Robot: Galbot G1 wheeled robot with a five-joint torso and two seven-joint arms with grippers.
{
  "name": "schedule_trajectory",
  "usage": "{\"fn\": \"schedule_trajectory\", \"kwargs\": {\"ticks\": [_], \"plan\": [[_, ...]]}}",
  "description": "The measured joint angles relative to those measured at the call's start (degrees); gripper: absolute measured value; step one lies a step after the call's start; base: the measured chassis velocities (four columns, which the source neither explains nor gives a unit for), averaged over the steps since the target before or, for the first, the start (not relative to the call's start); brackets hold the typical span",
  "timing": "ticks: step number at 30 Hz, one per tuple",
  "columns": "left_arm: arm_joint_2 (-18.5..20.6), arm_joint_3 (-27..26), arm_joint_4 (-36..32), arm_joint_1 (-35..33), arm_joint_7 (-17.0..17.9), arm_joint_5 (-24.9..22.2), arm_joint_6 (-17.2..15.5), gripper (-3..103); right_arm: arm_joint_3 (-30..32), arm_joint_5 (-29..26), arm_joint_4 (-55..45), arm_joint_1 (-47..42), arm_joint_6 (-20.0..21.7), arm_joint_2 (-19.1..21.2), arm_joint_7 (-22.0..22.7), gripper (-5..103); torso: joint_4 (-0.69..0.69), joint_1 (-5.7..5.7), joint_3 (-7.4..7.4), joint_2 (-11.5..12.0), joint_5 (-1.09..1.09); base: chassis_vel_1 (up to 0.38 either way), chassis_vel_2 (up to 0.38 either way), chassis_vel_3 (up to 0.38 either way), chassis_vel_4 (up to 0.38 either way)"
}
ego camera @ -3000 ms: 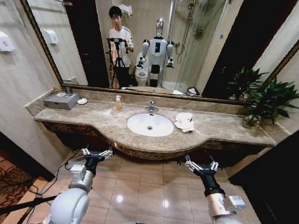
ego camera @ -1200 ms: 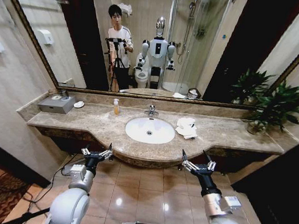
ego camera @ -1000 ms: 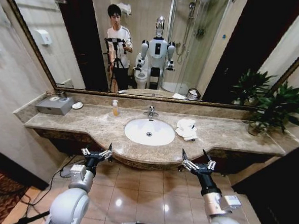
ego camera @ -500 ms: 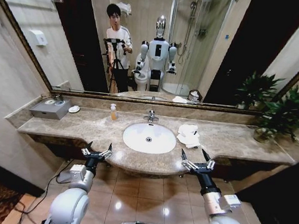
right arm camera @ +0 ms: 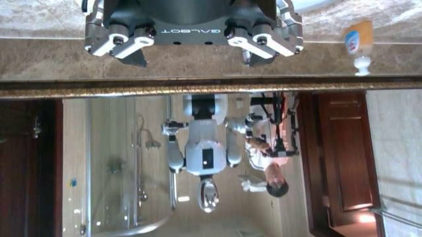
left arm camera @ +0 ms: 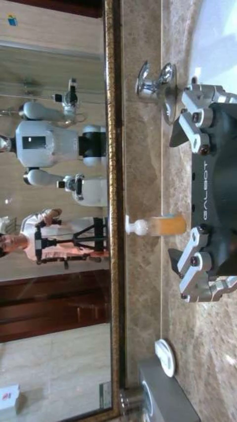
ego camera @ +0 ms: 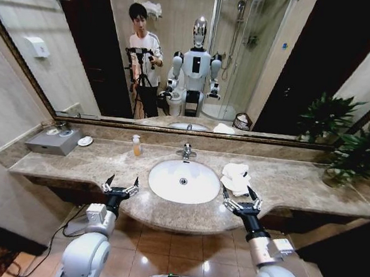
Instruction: Pick up the towel from the sink counter and wipe the mirror surface.
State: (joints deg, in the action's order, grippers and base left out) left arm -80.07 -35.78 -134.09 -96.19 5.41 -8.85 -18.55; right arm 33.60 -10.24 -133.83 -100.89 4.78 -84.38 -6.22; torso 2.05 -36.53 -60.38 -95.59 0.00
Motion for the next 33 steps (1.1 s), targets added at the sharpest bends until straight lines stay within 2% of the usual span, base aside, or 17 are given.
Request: {"fn": "schedule_trajectory", "kwargs": {"ticks": [2, 7, 9, 10, 12, 13, 15, 17, 19, 26, 33], "plan": [[0.0, 0.0, 0.0, 0.0, 0.0, 0.0, 0.0, 100, 0.0, 0.0, 0.2, 0.7, 0.9, 0.0, 0.1, 100, 0.0, 0.0, 0.0, 0.0, -0.01, -0.095, 0.096, 0.091, -0.106], [0.0, 0.0, 0.0, 0.0, 0.0, 0.0, 0.0, 100, -0.6, -0.1, 2.1, 6.9, 6.9, 0.7, 4.8, 100, 0.02, -0.02, 0.0, 0.0, 0.0, -0.061, 0.055, 0.068, -0.055], [0.0, 0.0, 0.0, 0.0, 0.0, 0.0, 0.0, 100, -0.6, 0.1, 3.5, 9.6, 9.7, 1.5, 5.5, 100, 0.02, -0.01, 0.0, 0.0, 0.0, 0.0, 0.0, 0.0, 0.0], [0.0, 0.0, 0.0, 0.0, 0.0, 0.0, 0.0, 100, -0.6, 0.1, 3.5, 9.6, 9.7, 1.5, 5.5, 100, 0.02, -0.01, 0.0, 0.0, 0.0, 0.0, 0.0, 0.0, 0.0], [0.0, 0.0, 0.0, 0.0, 0.0, 0.0, 0.0, 100, -0.8, -0.6, 5.1, 12.6, 13.5, 3.1, 5.9, 100, 0.0, 0.0, 0.0, 0.0, 0.0, 0.0, 0.0, 0.0, 0.0], [0.0, 0.0, 0.0, 0.0, 0.0, 0.0, 0.0, 100, -1.0, -1.5, 6.6, 14.9, 16.8, 4.3, 6.2, 100, 0.0, 0.02, 0.0, 0.0, 0.0, 0.0, 0.0, 0.0, 0.0], [0.0, 0.0, 0.0, 0.0, 0.0, 0.0, 0.0, 100, -1.1, -2.1, 7.7, 16.1, 18.5, 5.0, 6.3, 100, 0.01, 0.02, 0.0, 0.0, 0.0, 0.0, 0.0, 0.0, 0.0], [0.0, 0.0, 0.0, 0.0, 0.0, 0.0, 0.0, 100, -1.6, -4.9, 11.8, 20.1, 23.6, 8.2, 7.0, 100, 0.0, 0.02, 0.0, 0.0, 0.01, 0.0, 0.0, 0.0, 0.0], [0.0, 0.0, 0.0, 0.0, 0.0, 0.0, 0.0, 100, -1.8, -6.7, 14.8, 23.0, 26.5, 9.9, 7.9, 100, 0.01, 0.02, 0.0, 0.0, 0.02, 0.0, 0.0, 0.0, 0.0], [0.0, 0.0, 0.0, 0.0, 0.0, 0.0, 0.0, 100, -2.0, -9.0, 23.4, 30.8, 28.5, 13.8, 9.8, 100, 0.0, 0.01, 0.0, 0.0, 0.0, 0.0, 0.0, 0.0, 0.0], [0.0, 0.0, 0.0, 0.0, 0.0, 0.0, 0.0, 100, -2.4, -11.7, 31.0, 35.2, 28.8, 14.8, 9.9, 100, 0.01, 0.0, 0.0, 0.0, 0.0, 0.0, 0.0, 0.0, 0.0]]}}
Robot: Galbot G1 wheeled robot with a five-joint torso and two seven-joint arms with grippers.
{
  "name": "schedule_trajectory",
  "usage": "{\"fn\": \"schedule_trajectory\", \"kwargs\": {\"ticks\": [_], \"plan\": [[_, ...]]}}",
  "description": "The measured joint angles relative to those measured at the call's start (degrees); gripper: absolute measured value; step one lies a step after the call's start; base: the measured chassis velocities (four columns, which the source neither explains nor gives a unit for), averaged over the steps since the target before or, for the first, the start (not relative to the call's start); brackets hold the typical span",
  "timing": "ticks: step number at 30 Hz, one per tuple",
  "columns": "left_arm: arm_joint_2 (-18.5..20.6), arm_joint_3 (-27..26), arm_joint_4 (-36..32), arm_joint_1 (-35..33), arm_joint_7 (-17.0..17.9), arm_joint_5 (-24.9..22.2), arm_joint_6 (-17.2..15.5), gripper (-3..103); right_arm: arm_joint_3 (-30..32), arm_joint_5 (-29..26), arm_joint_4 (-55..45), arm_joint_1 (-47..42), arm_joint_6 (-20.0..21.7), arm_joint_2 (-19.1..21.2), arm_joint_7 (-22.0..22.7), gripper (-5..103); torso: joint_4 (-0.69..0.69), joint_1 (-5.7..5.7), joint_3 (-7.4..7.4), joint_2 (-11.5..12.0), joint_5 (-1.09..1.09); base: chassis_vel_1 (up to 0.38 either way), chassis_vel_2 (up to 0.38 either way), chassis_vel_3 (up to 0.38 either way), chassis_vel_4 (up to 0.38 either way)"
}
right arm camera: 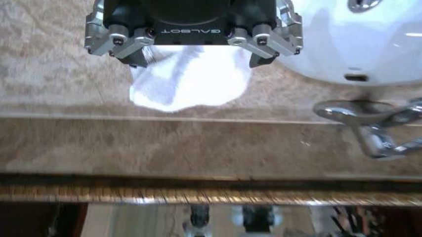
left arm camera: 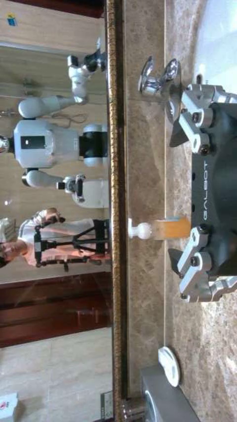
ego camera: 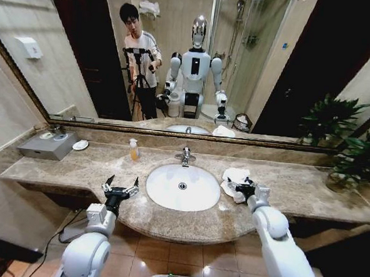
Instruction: Pick up the towel from the sink counter and wipe the mirror surface.
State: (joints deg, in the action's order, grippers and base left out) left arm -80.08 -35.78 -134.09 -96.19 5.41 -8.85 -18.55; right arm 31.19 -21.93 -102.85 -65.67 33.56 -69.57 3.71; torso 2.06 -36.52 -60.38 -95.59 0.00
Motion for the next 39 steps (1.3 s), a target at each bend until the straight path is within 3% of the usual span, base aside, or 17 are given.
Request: {"fn": "schedule_trajectory", "kwargs": {"ticks": [13, 21, 22, 29, 31, 32, 33, 35, 39], "plan": [[0.0, 0.0, 0.0, 0.0, 0.0, 0.0, 0.0, 100, -0.5, 0.9, 7.8, 3.3, -2.1, -1.6, -1.6, 101, 0.0, 0.0, 0.0, 0.0, -0.01, 0.0, 0.0, 0.0, 0.0], [0.0, 0.0, 0.0, 0.0, 0.0, 0.0, 0.0, 100, -0.4, 2.9, 9.2, 3.2, -4.5, -2.0, -1.2, 70, 0.0, 0.0, 0.01, 0.0, -0.01, 0.0, 0.0, 0.0, 0.0], [0.0, 0.0, 0.0, 0.0, 0.0, 0.0, 0.0, 100, -0.4, 2.9, 9.2, 3.2, -4.5, -2.0, -1.2, 70, 0.0, 0.0, 0.01, 0.0, -0.01, 0.0, 0.0, 0.0, 0.0], [0.0, 0.0, 0.0, 0.0, 0.0, 0.0, 0.0, 100, -0.4, 2.8, 8.4, 2.9, -6.0, -2.0, -1.1, 37, -0.01, 0.0, 0.01, 0.0, -0.01, 0.0, 0.0, 0.0, 0.0], [0.0, 0.0, 0.0, 0.0, 0.0, 0.0, 0.0, 100, -0.4, 2.7, 8.3, 2.9, -6.1, -2.0, -1.1, 37, -0.01, 0.0, 0.0, 0.0, -0.01, 0.0, 0.0, 0.0, 0.0], [0.0, 0.0, 0.0, 0.0, 0.0, 0.0, 0.0, 100, -0.4, 2.5, 8.1, 2.9, -6.7, -2.0, -1.0, 27, 0.0, 0.0, 0.0, 0.0, -0.01, 0.0, 0.0, 0.0, 0.0], [0.0, 0.0, 0.0, 0.0, 0.0, 0.0, 0.0, 100, -0.4, 2.5, 8.1, 2.9, -6.7, -2.0, -1.0, 27, 0.0, 0.0, 0.0, 0.0, -0.01, 0.0, 0.0, 0.0, 0.0], [0.0, 0.0, 0.0, 0.0, 0.0, 0.0, 0.0, 100, -0.4, 1.6, 7.2, 2.6, -7.3, -2.1, -0.8, 16, 0.0, 0.0, 0.0, 0.0, -0.01, 0.0, 0.0, 0.0, 0.0], [0.0, 0.0, 0.0, 0.0, 0.0, 0.0, 0.0, 100, -0.1, 0.6, 4.9, 1.2, -8.8, -2.3, -0.7, 13, 0.0, 0.0, 0.0, 0.0, 0.0, 0.0, 0.0, 0.0, 0.0]]}}
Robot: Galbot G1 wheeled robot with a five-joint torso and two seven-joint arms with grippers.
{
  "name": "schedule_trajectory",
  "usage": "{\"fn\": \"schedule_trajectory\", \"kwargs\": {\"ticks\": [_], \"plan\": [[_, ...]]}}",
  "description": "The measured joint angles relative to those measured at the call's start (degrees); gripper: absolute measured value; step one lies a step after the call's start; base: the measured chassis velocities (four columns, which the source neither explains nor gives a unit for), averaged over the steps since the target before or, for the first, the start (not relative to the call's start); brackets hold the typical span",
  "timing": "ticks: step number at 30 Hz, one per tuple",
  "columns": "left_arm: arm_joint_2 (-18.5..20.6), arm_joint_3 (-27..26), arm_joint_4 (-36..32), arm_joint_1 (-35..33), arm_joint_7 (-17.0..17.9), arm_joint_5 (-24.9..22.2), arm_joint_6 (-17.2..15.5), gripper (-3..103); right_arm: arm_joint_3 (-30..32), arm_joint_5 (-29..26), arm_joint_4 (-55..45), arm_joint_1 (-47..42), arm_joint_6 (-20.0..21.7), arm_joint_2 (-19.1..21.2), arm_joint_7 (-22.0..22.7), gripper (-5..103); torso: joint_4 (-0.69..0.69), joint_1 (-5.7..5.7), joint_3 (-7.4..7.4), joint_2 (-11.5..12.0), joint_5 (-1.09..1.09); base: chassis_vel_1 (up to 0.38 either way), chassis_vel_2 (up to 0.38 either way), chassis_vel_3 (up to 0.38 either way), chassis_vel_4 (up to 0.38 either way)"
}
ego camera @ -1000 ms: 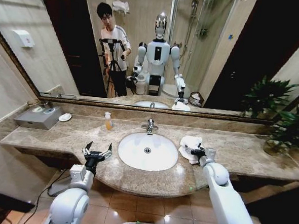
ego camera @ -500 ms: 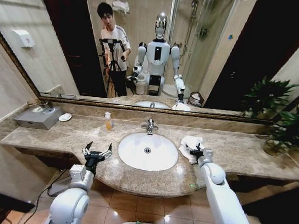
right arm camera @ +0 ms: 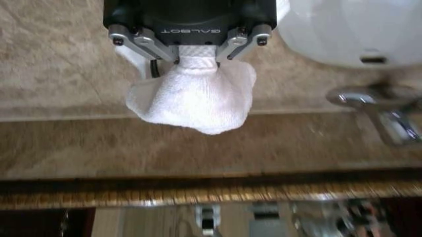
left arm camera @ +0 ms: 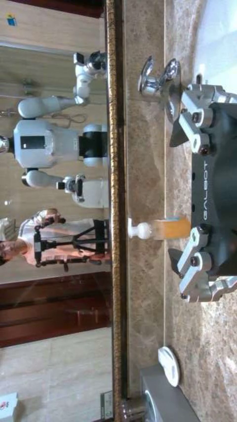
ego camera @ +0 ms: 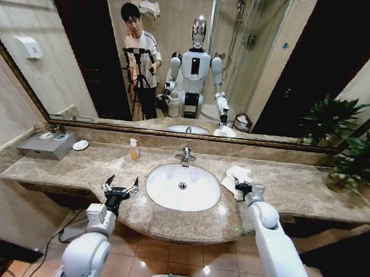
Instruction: Pick up the towel from the sink counter and wipe the mirror surface.
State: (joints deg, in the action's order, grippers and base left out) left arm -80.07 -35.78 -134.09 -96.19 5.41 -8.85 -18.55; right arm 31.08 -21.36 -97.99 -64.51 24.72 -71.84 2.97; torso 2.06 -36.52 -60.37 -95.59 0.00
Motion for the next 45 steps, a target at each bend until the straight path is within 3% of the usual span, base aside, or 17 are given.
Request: {"fn": "schedule_trajectory", "kwargs": {"ticks": [7, 16, 21, 45], "plan": [[0.0, 0.0, 0.0, 0.0, 0.0, 0.0, 0.0, 100, 0.8, 2.4, -11.4, -6.2, -7.7, -2.4, -0.7, 13, 0.0, 0.0, 0.0, 0.0, -0.01, 0.0, 0.0, 0.0, 0.0], [0.0, 0.0, 0.0, 0.0, 0.0, 0.0, 0.0, 100, 2.0, 5.1, -25.1, -16.5, -10.0, -8.8, -1.6, 13, -0.01, 0.01, 0.01, 0.0, -0.01, 0.0, 0.0, 0.0, 0.0], [0.0, 0.0, 0.0, 0.0, 0.0, 0.0, 0.0, 100, 2.4, 7.0, -29.4, -20.3, -10.9, -10.0, -3.8, 13, -0.02, 0.01, 0.01, 0.0, -0.02, 0.0, 0.0, 0.0, 0.0], [0.0, 0.0, 0.0, 0.0, 0.0, 0.0, 0.0, 100, 1.6, 8.9, -29.9, -20.1, -11.2, -10.0, -5.8, 13, 0.0, -0.01, 0.0, 0.0, -0.01, -0.014, 0.017, 0.012, -0.015]]}}
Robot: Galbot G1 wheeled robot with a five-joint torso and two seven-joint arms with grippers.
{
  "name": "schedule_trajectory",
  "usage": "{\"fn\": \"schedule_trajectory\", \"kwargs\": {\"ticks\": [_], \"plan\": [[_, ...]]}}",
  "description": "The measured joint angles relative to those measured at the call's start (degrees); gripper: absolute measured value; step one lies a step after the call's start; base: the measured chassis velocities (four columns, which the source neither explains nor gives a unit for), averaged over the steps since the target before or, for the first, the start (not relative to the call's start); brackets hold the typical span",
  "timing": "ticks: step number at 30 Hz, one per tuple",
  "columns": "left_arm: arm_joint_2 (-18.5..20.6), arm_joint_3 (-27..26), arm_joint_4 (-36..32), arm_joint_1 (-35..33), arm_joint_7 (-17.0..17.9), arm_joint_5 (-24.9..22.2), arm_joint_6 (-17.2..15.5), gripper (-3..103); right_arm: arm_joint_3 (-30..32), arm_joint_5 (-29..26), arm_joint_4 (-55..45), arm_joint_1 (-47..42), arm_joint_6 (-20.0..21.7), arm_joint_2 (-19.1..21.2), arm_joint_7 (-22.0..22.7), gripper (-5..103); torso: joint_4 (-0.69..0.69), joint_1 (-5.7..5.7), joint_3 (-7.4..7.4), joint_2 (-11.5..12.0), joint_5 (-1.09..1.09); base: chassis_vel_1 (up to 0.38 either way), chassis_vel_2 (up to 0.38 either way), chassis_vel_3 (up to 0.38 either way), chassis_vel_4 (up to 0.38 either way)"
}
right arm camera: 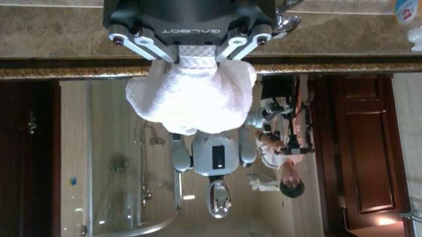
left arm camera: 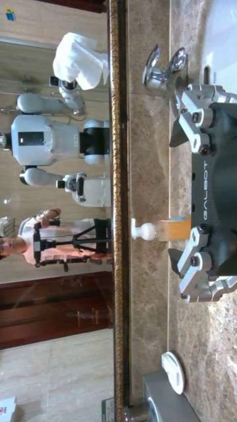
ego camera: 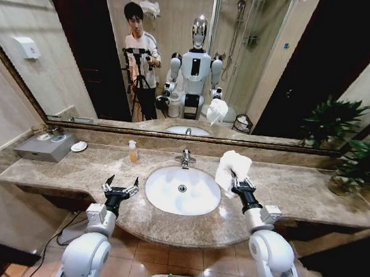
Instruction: Pick up the towel from the sink counter and wipe the mirror surface.
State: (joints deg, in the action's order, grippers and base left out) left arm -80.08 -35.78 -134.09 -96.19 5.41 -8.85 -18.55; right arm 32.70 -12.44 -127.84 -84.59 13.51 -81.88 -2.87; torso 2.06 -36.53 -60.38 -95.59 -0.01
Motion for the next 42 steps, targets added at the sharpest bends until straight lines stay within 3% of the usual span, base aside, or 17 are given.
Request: {"fn": "schedule_trajectory", "kwargs": {"ticks": [22, 28, 36, 42], "plan": [[0.0, 0.0, 0.0, 0.0, 0.0, 0.0, 0.0, 100, -0.6, -0.1, -1.3, 0.0, 0.5, -0.2, -0.4, 13, -0.01, 0.01, 0.0, 0.0, 0.0, -0.049, 0.045, 0.049, -0.045], [0.0, 0.0, 0.0, 0.0, 0.0, 0.0, 0.0, 100, -1.3, -0.8, -2.4, 0.3, 0.1, -0.7, 2.4, 13, 0.0, 0.0, 0.0, 0.0, 0.01, -0.043, 0.033, 0.038, -0.035], [0.0, 0.0, 0.0, 0.0, 0.0, 0.0, 0.0, 100, -0.9, -6.2, -3.6, 8.3, 3.0, 4.4, 4.9, 13, 0.0, 0.02, 0.01, 0.0, 0.02, 0.0, 0.0, 0.0, 0.0], [0.0, 0.0, 0.0, 0.0, 0.0, 0.0, 0.0, 100, -1.3, -16.5, -2.4, 22.7, 8.1, 12.4, 7.7, 13, 0.0, 0.02, 0.0, 0.0, 0.02, 0.0, 0.0, 0.0, 0.0]]}}
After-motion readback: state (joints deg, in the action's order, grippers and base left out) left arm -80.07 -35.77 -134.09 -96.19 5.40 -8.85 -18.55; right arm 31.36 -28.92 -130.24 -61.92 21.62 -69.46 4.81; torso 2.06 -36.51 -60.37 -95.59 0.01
